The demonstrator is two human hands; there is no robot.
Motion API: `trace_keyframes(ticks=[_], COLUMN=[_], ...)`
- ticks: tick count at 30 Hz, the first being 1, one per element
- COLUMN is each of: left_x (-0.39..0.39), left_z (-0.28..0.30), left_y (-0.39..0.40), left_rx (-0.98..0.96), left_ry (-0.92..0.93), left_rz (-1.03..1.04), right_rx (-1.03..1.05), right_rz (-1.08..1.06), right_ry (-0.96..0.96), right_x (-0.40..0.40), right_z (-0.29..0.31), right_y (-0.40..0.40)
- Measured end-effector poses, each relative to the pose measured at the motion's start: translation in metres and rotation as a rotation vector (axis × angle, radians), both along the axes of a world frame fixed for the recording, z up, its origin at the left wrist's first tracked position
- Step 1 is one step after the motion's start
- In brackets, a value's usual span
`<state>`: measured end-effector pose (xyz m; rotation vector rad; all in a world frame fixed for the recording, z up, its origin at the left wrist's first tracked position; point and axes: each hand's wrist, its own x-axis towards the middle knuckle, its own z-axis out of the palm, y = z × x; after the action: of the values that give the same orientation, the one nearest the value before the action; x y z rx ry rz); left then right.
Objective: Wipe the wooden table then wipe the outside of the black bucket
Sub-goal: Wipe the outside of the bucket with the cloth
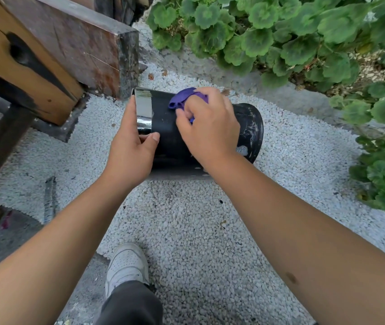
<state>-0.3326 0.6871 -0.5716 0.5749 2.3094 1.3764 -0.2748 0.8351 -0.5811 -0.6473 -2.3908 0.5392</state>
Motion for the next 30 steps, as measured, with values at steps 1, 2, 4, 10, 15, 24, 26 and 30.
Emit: trace_keyframes(ticks=[1, 2, 4, 10, 15, 24, 26, 30], left_x=[0.000, -0.002, -0.006, 0.004, 0.008, 0.009, 0.010, 0.002], left_z=[-0.001, -0.002, -0.004, -0.014, -0.027, -0.029, -0.029, -0.031], left_y=[0.000, 0.000, -0.001, -0.006, -0.017, -0.007, -0.003, -0.002], left_rx=[0.006, 0.010, 0.005, 0.101, 0.001, 0.016, 0.011, 0.005], left_ry=[0.002, 0.001, -0.005, 0.069, 0.091, 0.081, 0.117, 0.135], left_rz=[-0.002, -0.004, -0.001, 0.081, 0.028, -0.001, 0.002, -0.013], right_rx=[-0.017, -0.030, -0.024, -0.058, -0.137, -0.421, -0.166, 0.120], right_rz=[-0.016, -0.027, -0.050, -0.154, -0.189, -0.005, 0.115, 0.164], right_ry=[-0.004, -0.013, -0.075, -0.259, -0.304, 0.081, 0.026, -0.183], right_x=[0.002, 0.004, 0.009, 0.020, 0.027, -0.003, -0.008, -0.008], right_z=[-0.002, -0.005, -0.012, -0.026, -0.028, 0.032, 0.042, 0.029], right_y=[0.005, 0.011, 0.026, 0.068, 0.084, 0.026, -0.005, -0.030])
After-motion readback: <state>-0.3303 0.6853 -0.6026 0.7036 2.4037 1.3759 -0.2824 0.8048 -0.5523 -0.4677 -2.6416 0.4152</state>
